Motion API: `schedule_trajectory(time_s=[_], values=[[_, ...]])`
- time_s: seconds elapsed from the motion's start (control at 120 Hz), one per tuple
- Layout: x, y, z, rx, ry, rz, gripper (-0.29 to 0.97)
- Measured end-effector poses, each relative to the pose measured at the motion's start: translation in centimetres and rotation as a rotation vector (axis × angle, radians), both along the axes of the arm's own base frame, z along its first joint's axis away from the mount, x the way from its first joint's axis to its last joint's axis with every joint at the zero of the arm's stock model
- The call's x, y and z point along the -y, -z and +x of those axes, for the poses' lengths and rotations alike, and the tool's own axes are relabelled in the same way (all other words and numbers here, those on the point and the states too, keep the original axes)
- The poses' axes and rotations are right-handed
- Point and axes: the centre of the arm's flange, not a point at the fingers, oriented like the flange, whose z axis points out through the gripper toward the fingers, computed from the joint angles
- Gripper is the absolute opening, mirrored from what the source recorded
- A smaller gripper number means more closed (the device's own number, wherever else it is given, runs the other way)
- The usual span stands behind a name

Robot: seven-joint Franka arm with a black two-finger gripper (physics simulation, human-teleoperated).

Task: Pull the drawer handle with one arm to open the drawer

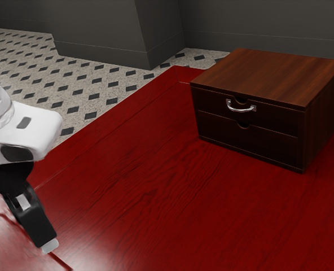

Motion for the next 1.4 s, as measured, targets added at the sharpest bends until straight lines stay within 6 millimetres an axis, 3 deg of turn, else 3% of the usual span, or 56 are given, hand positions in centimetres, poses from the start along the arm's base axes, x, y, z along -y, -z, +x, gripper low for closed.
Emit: schedule_trajectory(time_s=[0.083,0.158,0.25,0.333,0.442,0.492,0.583,0.708,0.775,0.95,1.058,1.225,1.4], values=[[2.2,1.7,4.2,-0.01,0.209,0.009,0.68],[5.7,0.2,8.7,0.031,0.404,-0.005,0.68],[9.5,-0.8,11.1,0.076,0.626,-0.004,0.68],[10.5,1.0,13.7,0.05,0.77,0.003,0.68],[9.7,5.7,19.4,-0.001,0.895,-0.001,0.68],[8.6,7.0,21.8,0.003,0.94,-0.003,0.68],[6.1,8.1,25.4,0.038,1.015,0.003,0.68],[2.4,7.8,29.8,0.105,1.096,0.034,0.68],[1.8,7.5,31.2,0.135,1.153,0.052,0.68],[5.1,7.5,32.6,0.258,1.314,0.048,0.68],[3.1,8.2,34.1,0.299,1.318,0.039,0.68],[1.6,9.6,35.6,0.322,1.339,0.035,0.68],[0.7,9.4,37.9,0.357,1.361,0.065,0.68]])
